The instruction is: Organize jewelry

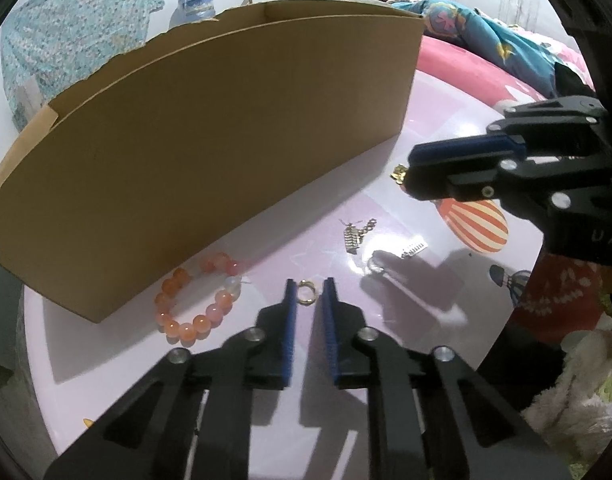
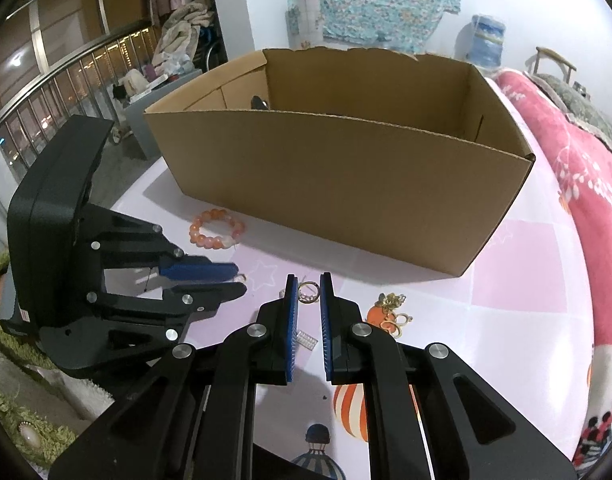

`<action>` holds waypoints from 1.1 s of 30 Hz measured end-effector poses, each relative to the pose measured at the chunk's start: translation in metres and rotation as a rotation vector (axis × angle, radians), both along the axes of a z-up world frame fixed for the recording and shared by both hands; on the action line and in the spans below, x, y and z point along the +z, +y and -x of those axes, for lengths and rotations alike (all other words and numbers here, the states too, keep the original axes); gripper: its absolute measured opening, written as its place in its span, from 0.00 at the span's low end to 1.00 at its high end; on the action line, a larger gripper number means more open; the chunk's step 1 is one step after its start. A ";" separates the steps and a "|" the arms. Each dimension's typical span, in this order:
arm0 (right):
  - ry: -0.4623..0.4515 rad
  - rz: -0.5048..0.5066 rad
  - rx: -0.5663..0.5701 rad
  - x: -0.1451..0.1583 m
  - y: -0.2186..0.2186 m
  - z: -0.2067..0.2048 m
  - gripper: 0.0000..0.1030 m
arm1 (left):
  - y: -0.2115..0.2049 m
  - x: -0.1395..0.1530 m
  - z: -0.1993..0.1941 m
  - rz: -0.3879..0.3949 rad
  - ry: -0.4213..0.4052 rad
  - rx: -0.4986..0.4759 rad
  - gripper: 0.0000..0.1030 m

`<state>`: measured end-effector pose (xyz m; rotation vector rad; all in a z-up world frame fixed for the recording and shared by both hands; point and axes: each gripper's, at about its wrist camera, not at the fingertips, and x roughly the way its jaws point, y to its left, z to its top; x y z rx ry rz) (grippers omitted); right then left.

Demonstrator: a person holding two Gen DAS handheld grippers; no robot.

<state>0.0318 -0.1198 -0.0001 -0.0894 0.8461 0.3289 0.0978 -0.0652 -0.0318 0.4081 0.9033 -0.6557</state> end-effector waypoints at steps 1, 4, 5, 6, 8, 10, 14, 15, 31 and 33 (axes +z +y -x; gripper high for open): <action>-0.002 -0.001 -0.001 0.000 0.000 0.000 0.09 | -0.001 0.000 0.001 -0.004 -0.006 -0.002 0.09; -0.007 -0.002 -0.004 0.001 -0.001 0.001 0.09 | -0.001 0.000 0.001 -0.004 -0.015 0.001 0.08; -0.008 -0.004 -0.006 0.002 -0.002 0.002 0.09 | -0.001 0.001 0.001 -0.003 -0.018 0.001 0.00; -0.009 -0.004 -0.006 0.002 -0.003 0.002 0.09 | -0.001 0.001 0.001 -0.005 -0.019 0.002 0.00; -0.013 -0.005 -0.007 0.004 -0.003 0.003 0.09 | -0.001 0.000 0.001 0.001 -0.016 0.006 0.00; -0.014 -0.005 -0.008 0.004 -0.004 0.004 0.09 | -0.001 0.000 0.000 0.004 -0.013 0.009 0.00; -0.014 -0.003 -0.009 0.006 -0.004 0.005 0.09 | 0.003 0.004 0.000 0.022 0.002 0.013 0.00; -0.014 -0.004 -0.009 0.006 -0.004 0.005 0.09 | 0.004 0.005 0.000 0.028 -0.006 0.010 0.00; -0.004 -0.020 0.008 0.004 0.001 0.005 0.09 | 0.011 0.006 -0.009 0.018 0.020 -0.033 0.19; -0.003 -0.021 0.009 0.004 0.001 0.005 0.09 | 0.010 0.005 -0.009 0.012 0.018 -0.039 0.21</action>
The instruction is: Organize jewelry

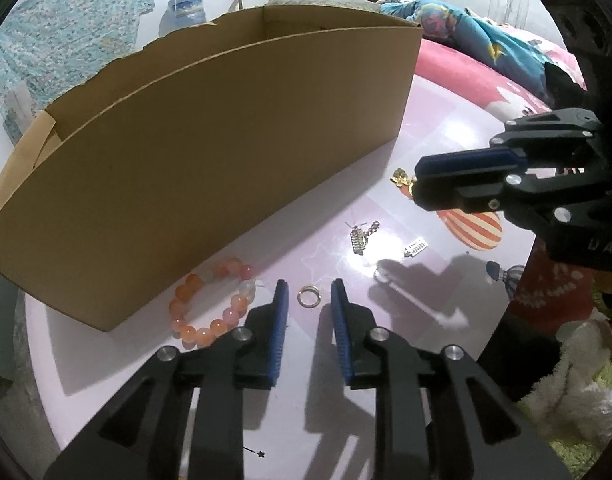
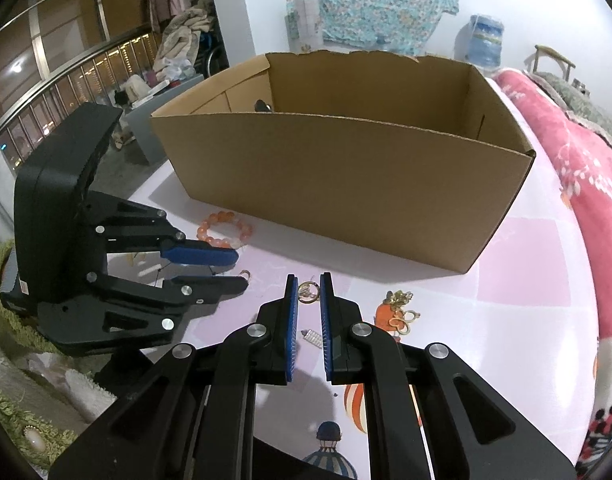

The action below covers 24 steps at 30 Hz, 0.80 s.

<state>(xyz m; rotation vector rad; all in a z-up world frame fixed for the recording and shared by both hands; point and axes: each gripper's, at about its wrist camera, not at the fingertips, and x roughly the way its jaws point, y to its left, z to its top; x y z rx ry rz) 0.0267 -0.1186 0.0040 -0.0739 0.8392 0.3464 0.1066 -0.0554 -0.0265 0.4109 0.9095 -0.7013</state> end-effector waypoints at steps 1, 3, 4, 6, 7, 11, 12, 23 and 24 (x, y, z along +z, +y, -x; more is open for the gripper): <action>0.000 0.000 0.000 0.000 0.001 0.000 0.09 | -0.001 -0.001 -0.001 -0.007 -0.003 -0.004 0.21; 0.000 -0.001 0.001 0.000 0.001 0.000 0.09 | -0.002 -0.003 -0.001 -0.014 -0.002 -0.011 0.21; 0.000 -0.002 0.001 -0.001 0.001 0.000 0.09 | -0.003 -0.004 -0.001 -0.019 -0.002 -0.016 0.21; 0.000 -0.002 0.000 -0.001 0.000 0.000 0.09 | -0.005 -0.006 -0.002 -0.024 -0.002 -0.028 0.20; 0.000 -0.002 0.001 -0.001 0.000 -0.001 0.09 | -0.005 -0.006 -0.002 -0.021 -0.001 -0.032 0.20; 0.000 -0.002 0.003 0.000 0.000 -0.001 0.09 | -0.007 -0.007 -0.003 -0.024 0.000 -0.055 0.19; 0.000 -0.001 0.003 0.000 0.000 -0.001 0.09 | -0.007 -0.007 -0.003 -0.024 0.001 -0.063 0.16; -0.014 0.002 -0.008 0.006 -0.003 0.002 0.09 | -0.010 -0.006 0.004 -0.035 -0.043 -0.065 0.11; -0.017 0.003 -0.009 0.007 -0.003 0.003 0.09 | -0.010 -0.005 0.004 -0.032 -0.043 -0.064 0.11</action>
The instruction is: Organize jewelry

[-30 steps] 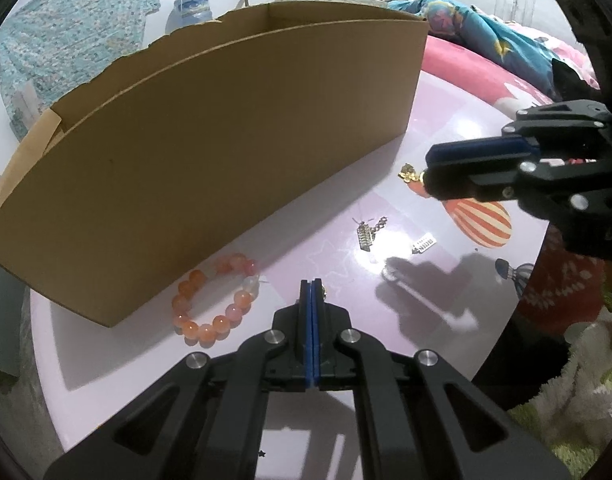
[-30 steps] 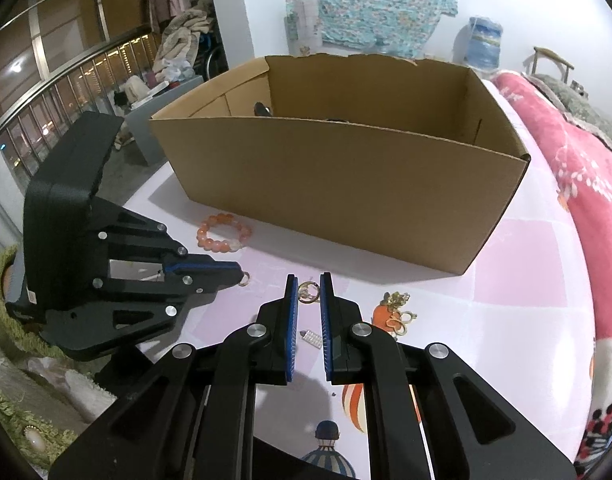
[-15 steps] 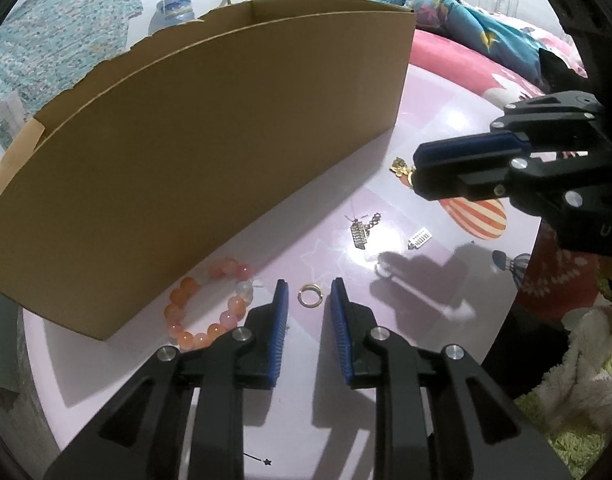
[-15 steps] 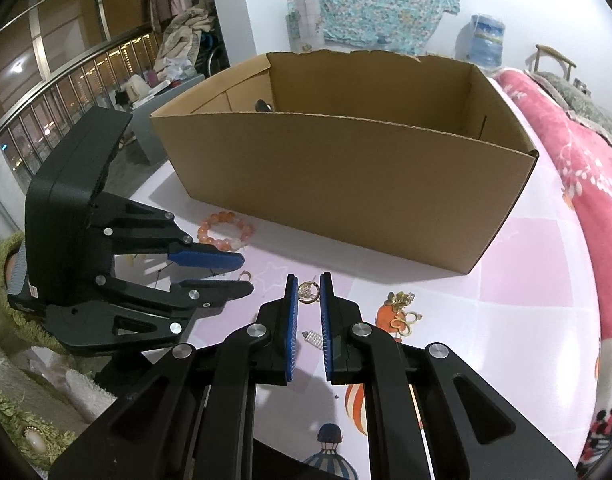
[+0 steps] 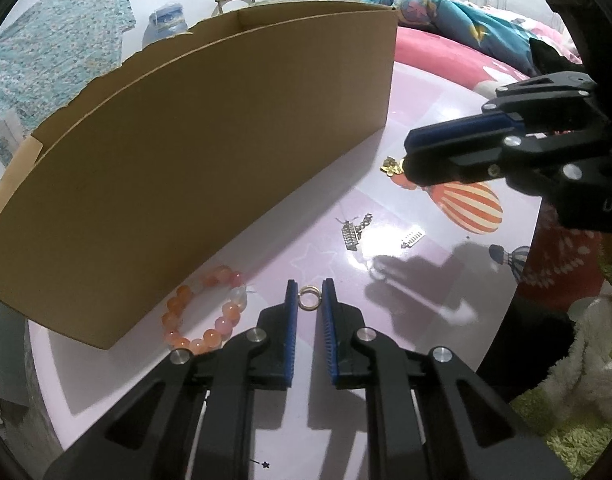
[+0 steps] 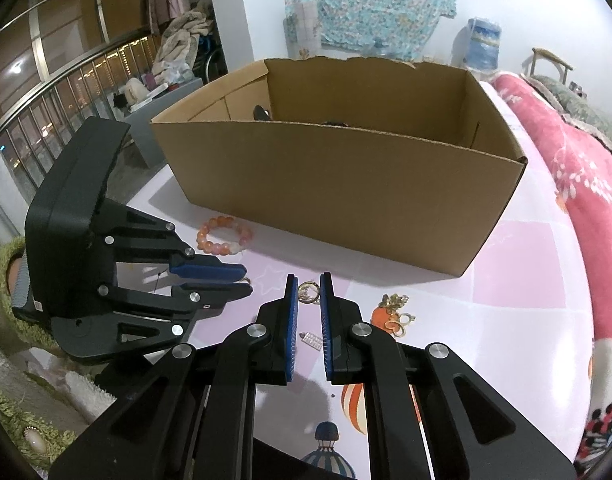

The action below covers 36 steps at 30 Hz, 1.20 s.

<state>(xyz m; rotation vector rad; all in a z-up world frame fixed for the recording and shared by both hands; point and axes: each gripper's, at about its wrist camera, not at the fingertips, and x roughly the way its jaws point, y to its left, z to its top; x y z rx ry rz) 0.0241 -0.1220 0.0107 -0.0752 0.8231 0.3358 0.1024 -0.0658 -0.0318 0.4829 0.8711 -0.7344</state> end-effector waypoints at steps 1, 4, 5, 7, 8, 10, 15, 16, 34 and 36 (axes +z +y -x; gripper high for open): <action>-0.002 0.001 -0.001 0.001 0.000 0.001 0.09 | 0.001 0.001 0.001 0.004 0.000 0.001 0.11; -0.010 -0.001 -0.010 0.004 0.001 0.002 0.09 | 0.006 0.011 0.005 0.027 -0.014 0.012 0.01; -0.014 -0.006 -0.012 0.006 0.000 0.002 0.09 | 0.008 0.015 0.005 0.037 -0.014 0.017 0.00; -0.032 -0.016 -0.019 0.013 -0.001 0.001 0.09 | 0.014 0.027 0.004 0.080 -0.017 0.032 0.00; -0.048 -0.015 -0.021 0.018 -0.001 0.000 0.09 | 0.016 0.032 0.004 0.094 -0.023 0.039 0.00; -0.071 -0.018 -0.024 0.025 0.000 0.000 0.09 | 0.018 0.041 0.003 0.112 -0.030 0.039 0.00; -0.103 -0.034 -0.031 0.035 -0.004 -0.001 0.09 | 0.022 0.048 0.004 0.114 -0.042 0.034 0.00; -0.101 -0.034 -0.034 0.034 -0.004 -0.001 0.09 | 0.023 0.048 0.005 0.113 -0.036 0.036 0.00; -0.022 -0.068 -0.061 0.006 -0.011 0.003 0.09 | 0.026 0.009 0.001 0.052 0.092 0.044 0.15; -0.021 -0.069 -0.060 0.007 -0.011 0.002 0.09 | 0.027 0.007 -0.001 0.055 0.094 0.045 0.15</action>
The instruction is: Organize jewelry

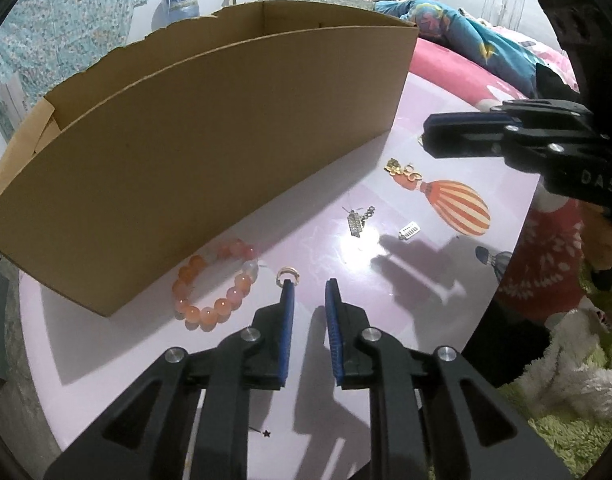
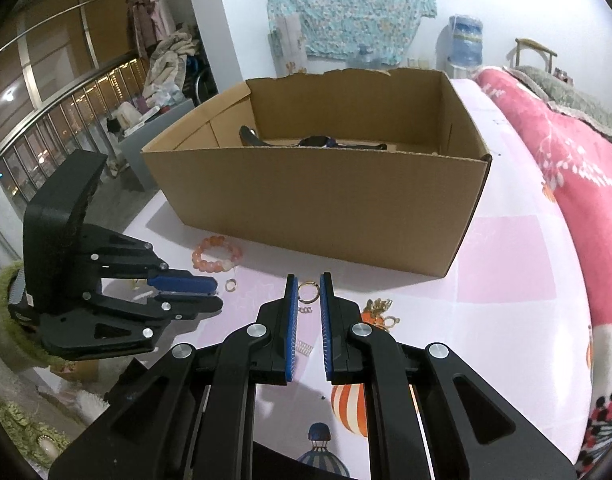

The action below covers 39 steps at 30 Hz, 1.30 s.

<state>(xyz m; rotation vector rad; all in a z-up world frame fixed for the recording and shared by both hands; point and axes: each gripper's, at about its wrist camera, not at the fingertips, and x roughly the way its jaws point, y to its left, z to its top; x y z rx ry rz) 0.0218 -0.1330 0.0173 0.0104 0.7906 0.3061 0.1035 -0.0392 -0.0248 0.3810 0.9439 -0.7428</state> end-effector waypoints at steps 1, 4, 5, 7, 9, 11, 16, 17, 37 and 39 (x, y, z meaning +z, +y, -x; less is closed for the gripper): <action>0.001 -0.001 0.000 0.000 0.000 0.000 0.09 | 0.000 0.000 -0.001 0.002 0.000 0.002 0.15; 0.002 -0.007 0.000 -0.001 0.000 0.000 0.09 | 0.000 -0.001 -0.007 0.006 0.004 0.019 0.15; 0.003 -0.008 0.000 -0.002 0.000 0.000 0.09 | 0.000 -0.001 -0.010 0.008 0.007 0.024 0.15; 0.005 -0.009 0.001 -0.004 0.001 -0.001 0.09 | -0.001 -0.002 -0.013 0.008 0.015 0.039 0.15; 0.005 -0.013 0.000 -0.004 0.001 -0.001 0.09 | -0.001 -0.003 -0.015 0.011 0.032 0.050 0.15; 0.006 -0.016 -0.002 -0.005 0.000 0.000 0.09 | -0.001 -0.004 -0.014 0.011 0.028 0.063 0.15; 0.010 -0.019 -0.002 -0.007 -0.002 -0.001 0.09 | -0.003 -0.007 -0.013 -0.021 0.029 0.108 0.15; 0.009 -0.020 -0.002 -0.007 -0.003 -0.001 0.09 | -0.006 -0.007 -0.011 -0.021 0.015 0.109 0.15; 0.007 -0.029 0.004 -0.008 -0.004 -0.002 0.09 | -0.015 -0.007 -0.003 -0.066 -0.016 0.100 0.15; 0.004 -0.032 0.006 -0.008 -0.004 -0.002 0.09 | -0.017 -0.007 0.000 -0.077 -0.032 0.091 0.13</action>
